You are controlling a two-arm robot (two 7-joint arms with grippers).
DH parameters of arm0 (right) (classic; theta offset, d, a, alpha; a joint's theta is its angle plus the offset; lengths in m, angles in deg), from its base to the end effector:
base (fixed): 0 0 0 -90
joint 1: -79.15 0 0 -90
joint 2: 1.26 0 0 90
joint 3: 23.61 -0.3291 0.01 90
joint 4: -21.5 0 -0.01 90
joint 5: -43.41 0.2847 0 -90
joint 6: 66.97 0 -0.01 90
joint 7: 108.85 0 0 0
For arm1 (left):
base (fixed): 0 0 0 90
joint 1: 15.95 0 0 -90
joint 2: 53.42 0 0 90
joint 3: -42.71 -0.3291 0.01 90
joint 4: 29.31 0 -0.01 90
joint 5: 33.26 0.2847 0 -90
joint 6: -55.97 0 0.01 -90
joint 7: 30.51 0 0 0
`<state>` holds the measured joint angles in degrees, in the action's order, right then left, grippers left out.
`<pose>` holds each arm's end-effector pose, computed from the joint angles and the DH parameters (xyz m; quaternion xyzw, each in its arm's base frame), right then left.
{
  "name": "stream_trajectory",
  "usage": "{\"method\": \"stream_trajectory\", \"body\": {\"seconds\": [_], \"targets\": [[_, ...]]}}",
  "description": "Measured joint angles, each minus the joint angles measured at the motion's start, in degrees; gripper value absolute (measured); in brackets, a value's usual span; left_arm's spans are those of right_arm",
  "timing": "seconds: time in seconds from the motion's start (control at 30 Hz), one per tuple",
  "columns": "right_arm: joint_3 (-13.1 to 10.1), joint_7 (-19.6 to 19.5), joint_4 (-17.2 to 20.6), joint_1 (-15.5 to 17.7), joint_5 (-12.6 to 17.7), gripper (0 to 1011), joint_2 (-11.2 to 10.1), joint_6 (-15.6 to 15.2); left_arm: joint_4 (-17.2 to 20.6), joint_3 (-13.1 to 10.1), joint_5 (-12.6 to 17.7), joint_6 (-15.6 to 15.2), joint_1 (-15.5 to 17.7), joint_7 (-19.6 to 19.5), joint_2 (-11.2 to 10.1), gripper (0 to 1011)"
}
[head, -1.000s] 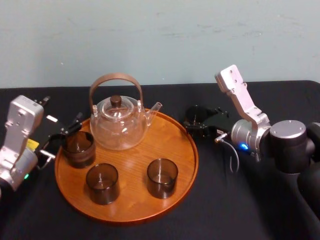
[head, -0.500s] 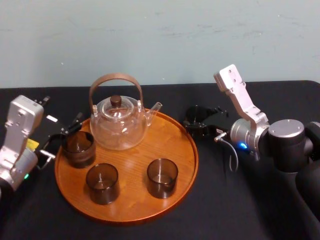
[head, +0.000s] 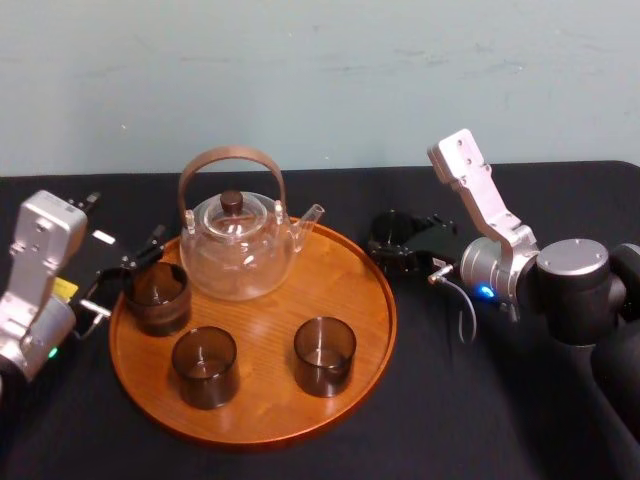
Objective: Pick up the glass from the table and place it on the tray.
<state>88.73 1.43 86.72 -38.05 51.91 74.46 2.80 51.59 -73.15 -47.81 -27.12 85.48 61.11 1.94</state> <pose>0.4405 -0.0142 -0.3085 -0.2208 0.0719 -0.4748 0.8489 0.3417 0.1113 -0.3292 0.1414 -0.1324 0.5799 0.7913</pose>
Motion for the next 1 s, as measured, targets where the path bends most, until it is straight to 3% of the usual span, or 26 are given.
{"method": "stream_trajectory", "body": {"seconds": [0.73,1.0], "targets": [[-0.26,0.33,0.49,0.26,0.36,903,-0.21,-0.25,0.00,0.00,0.00,0.00,0.00,0.00,0.00,1001],[-1.37,1.12,5.65,2.12,1.25,903,-1.98,-1.06,0.00,0.00,0.00,0.00,0.00,0.00,0.00,1001]]}}
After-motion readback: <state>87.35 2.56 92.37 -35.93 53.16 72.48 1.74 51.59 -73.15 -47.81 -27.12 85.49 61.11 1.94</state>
